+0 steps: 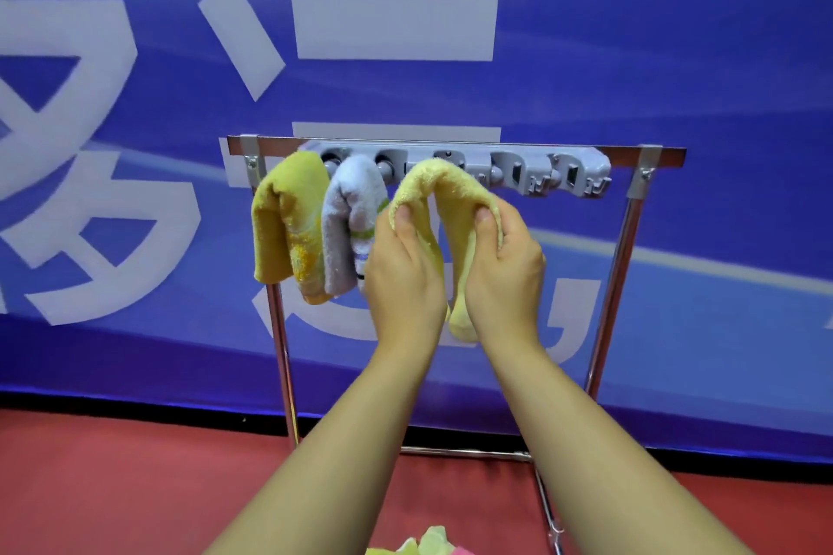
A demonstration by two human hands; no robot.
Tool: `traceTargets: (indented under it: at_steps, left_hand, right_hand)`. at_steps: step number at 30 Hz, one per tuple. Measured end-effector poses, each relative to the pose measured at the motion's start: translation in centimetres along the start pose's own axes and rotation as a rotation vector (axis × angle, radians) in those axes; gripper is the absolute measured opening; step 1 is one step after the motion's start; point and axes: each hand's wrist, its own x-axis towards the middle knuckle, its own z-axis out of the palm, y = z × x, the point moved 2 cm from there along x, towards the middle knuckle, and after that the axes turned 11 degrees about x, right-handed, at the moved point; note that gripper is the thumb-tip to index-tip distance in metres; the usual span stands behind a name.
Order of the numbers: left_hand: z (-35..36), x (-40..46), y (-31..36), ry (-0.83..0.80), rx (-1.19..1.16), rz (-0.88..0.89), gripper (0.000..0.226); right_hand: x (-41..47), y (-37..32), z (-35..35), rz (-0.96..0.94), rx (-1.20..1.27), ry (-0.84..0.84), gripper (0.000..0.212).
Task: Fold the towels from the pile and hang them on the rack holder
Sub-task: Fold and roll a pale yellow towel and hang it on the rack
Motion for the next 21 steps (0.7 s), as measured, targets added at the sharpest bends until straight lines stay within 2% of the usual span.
traceTargets:
  at_steps: [8,11,16,18,21]
  left_hand:
    - [-0.1,4.5,1.2,0.070,0.065,0.020,0.036]
    - [0.4,5.3,-0.1,0.058,0.115,0.029,0.044]
    - [2.2,5.0,-3.2,-0.050,0.165,0.053,0.041]
    - [3.0,4.8,-4.5,-0.109,0.060,0.113,0.040]
    - [4.3,4.6,-6.3,-0.265,-0.135,0.078,0.040]
  right_hand:
    - [3.8,-0.8,2.8,-0.072,-0.079,-0.016,0.030]
    - [4.1,0.7,3.2,-0.056,-0.112,-0.050,0.031]
    - [2.9,3.8,3.2,-0.003,-0.157,-0.104,0.029]
    - [2.3,5.0,3.0,0.000,-0.172,-0.135,0.026]
    - [1.3,6.2,2.9,0.041,-0.128,-0.249,0.025]
